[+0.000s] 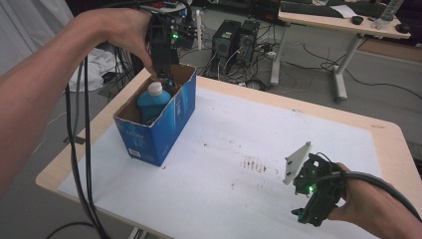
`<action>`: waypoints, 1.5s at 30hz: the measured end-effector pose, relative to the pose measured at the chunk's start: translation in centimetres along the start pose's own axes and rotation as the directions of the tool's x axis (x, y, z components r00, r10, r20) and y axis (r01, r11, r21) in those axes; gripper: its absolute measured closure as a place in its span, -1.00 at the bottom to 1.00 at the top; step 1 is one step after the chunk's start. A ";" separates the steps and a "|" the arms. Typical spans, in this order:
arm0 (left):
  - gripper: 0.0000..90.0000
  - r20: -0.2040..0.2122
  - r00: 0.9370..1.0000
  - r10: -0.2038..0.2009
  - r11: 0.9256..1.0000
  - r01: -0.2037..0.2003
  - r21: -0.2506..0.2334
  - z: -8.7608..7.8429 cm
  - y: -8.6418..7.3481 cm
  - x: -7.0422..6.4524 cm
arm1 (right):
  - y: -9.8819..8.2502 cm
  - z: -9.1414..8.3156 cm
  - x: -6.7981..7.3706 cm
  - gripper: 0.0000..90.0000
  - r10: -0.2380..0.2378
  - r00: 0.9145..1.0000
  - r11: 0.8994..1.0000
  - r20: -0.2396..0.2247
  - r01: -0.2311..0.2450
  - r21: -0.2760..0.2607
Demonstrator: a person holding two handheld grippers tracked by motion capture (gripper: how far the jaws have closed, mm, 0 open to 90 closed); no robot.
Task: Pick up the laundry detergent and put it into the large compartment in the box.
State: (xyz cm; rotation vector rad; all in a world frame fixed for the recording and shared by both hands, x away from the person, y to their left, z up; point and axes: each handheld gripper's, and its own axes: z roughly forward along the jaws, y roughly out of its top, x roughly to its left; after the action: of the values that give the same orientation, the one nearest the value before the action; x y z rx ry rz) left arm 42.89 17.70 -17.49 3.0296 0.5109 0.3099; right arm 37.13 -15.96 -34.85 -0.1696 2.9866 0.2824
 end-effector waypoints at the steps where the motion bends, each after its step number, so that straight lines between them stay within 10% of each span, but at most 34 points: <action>1: -0.42 0.003 1.000 0.015 1.000 -0.015 -0.004 -0.1 0.5 -0.2 | 0.0 0.0 0.0 -0.73 0.000 1.000 1.000 0.001 0.000 0.001; 20: -0.49 0.043 0.978 0.205 0.979 -0.204 -0.018 2.9 9.8 -4.1 | -0.7 -1.6 -0.6 -0.73 0.045 0.999 0.999 0.022 -0.045 -0.008; 28: -0.57 0.085 0.957 0.278 0.961 -0.277 -0.023 5.8 12.4 -5.8 | -0.7 -2.6 -0.8 -0.73 0.061 0.997 0.998 0.036 -0.061 -0.012; 45: -0.57 0.127 0.950 0.284 0.957 -0.289 0.016 13.5 14.7 -7.0 | -0.9 -2.4 -1.3 -0.73 0.065 0.997 0.998 0.042 -0.065 -0.002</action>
State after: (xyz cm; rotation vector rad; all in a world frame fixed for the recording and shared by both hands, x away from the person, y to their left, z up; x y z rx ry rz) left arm 43.91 1.22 -30.73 3.1278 0.0660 0.1235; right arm 38.17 -17.20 -32.47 -0.0653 2.9542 0.2898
